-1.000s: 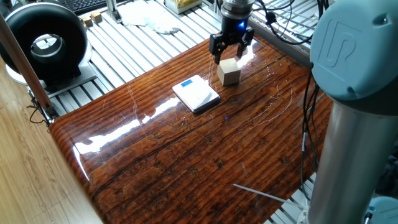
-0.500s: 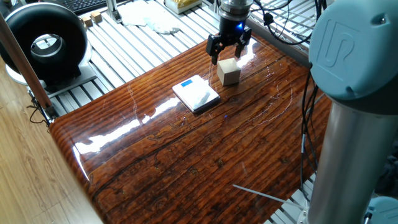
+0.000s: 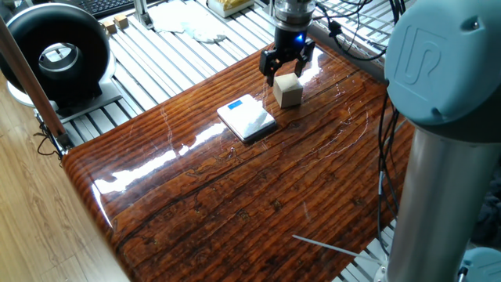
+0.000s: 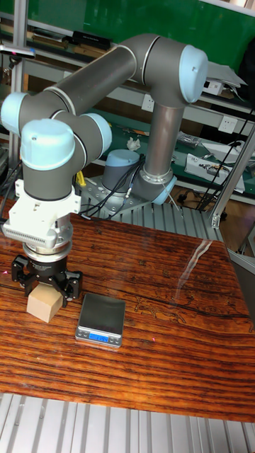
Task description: Place the block on the scale
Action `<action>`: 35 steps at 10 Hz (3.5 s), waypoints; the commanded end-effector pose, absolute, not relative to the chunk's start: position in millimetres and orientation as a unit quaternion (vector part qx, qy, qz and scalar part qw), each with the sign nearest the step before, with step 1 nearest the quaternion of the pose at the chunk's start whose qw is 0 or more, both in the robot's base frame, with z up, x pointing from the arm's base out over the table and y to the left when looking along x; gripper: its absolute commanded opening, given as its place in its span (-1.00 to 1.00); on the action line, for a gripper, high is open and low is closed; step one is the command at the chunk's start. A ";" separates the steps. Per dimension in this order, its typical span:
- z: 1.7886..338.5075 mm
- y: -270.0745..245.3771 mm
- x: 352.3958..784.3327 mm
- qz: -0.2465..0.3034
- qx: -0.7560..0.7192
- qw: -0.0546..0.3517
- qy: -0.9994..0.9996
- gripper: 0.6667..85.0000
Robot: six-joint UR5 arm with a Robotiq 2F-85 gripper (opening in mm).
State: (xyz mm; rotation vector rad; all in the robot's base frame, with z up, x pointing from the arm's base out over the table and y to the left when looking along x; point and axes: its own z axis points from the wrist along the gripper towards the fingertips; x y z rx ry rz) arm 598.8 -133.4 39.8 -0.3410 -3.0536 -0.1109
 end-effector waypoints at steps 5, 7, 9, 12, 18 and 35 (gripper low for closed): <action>25.0 -130.6 604.6 -0.036 -0.090 0.015 -0.995 0.70; 24.5 -127.5 603.4 -0.039 -0.080 0.016 -0.996 0.57; 24.9 -120.7 602.1 -0.048 -0.065 0.017 -0.997 0.55; 25.7 -110.5 600.6 -0.056 -0.050 0.013 -0.997 0.37; 41.3 -95.5 602.2 -0.046 -0.062 0.021 -0.997 -0.82; 59.6 -20.4 599.9 -0.040 -0.086 0.018 -0.995 -0.99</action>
